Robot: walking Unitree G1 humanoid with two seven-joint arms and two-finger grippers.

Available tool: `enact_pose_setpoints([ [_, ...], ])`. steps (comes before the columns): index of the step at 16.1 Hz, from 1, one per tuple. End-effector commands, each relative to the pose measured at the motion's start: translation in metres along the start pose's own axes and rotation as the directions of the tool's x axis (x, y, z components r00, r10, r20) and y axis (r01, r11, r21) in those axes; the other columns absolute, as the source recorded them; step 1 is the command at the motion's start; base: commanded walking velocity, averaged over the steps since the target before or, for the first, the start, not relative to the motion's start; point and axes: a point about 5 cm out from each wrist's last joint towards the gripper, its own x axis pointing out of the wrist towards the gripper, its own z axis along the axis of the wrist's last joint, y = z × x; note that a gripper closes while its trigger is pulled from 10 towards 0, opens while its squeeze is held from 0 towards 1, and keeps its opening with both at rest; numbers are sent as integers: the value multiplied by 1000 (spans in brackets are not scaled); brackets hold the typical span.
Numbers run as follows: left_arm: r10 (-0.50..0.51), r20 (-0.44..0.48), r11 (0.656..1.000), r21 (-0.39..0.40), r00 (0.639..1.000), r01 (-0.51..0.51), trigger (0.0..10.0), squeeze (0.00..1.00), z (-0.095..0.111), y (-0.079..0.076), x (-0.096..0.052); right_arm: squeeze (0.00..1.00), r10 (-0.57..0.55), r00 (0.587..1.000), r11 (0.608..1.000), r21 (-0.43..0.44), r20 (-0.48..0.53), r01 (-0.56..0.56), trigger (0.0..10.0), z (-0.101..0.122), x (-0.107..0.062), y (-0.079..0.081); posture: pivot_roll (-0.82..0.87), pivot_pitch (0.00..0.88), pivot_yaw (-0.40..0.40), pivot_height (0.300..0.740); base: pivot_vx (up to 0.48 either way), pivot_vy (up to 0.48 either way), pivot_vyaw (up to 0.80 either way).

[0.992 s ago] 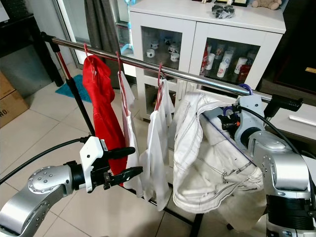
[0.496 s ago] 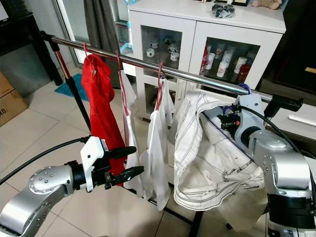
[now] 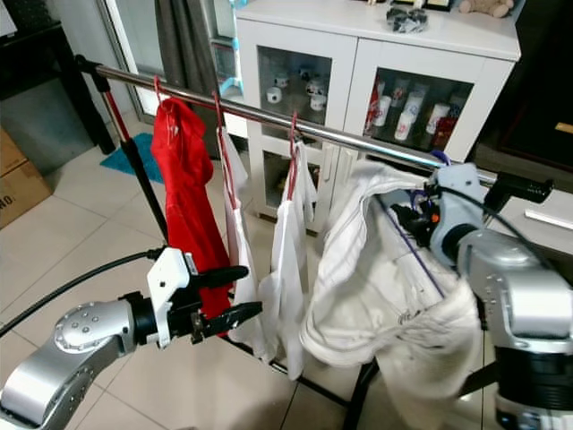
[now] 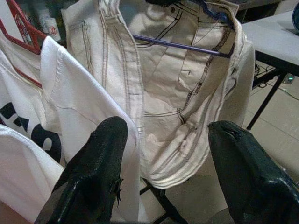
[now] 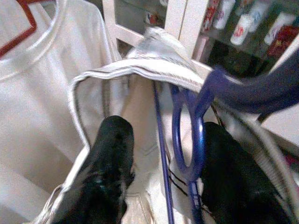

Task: Hang hanger

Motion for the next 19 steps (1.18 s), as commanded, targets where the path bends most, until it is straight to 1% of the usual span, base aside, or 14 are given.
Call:
enact_pose_setpoints([
  [1,3,-8,1000,14,1000,-3,10000,0,0,1,1,1000,30,1000,999,-15,9,-30,10000,7,-3,2,-98,0,-4,740,0,0,0],
  [3,4,-9,1000,15,1000,-3,10000,0,0,1,1,1000,45,999,997,-63,-32,-46,10000,5,-10,-1,-100,0,-5,740,0,0,0],
  [4,3,-9,1000,14,1000,-3,10000,0,-1,1,1,1000,28,999,998,-59,-45,-31,10000,3,-12,-4,-100,0,-5,740,0,0,0],
  [6,1,-8,1000,14,1000,-1,10000,0,-1,1,2,0,16,999,999,-37,-52,-18,10000,0,-10,-5,-104,0,-4,740,0,0,0],
  [7,0,-7,1000,14,1000,0,10000,0,-1,1,3,0,15,998,1000,-10,-53,-15,9843,-1,-7,-3,-108,0,-1,740,0,0,0],
  [8,-1,-7,1000,15,1000,2,10000,0,0,1,3,0,15,998,1000,11,-57,-15,4588,-4,-3,0,-108,0,-1,740,0,0,0],
  [9,-2,-7,1000,15,1000,2,10000,0,0,1,3,0,15,998,1000,21,-61,-14,0,-6,-1,2,-108,0,-1,740,0,0,0],
  [11,2,-6,1000,16,1000,-2,10000,0,0,2,3,0,5,998,999,35,-58,-3,0,-6,1,3,-103,0,-9,740,0,0,0],
  [14,6,-4,1000,15,1000,-6,10000,0,-1,2,3,0,-7,999,1000,30,-49,9,0,-2,0,-1,-102,0,-12,740,0,0,0],
  [19,8,-1,1000,14,1000,-8,10000,0,0,1,4,0,-9,999,1000,29,-49,11,0,-3,0,0,-104,0,-14,740,0,0,0],
])
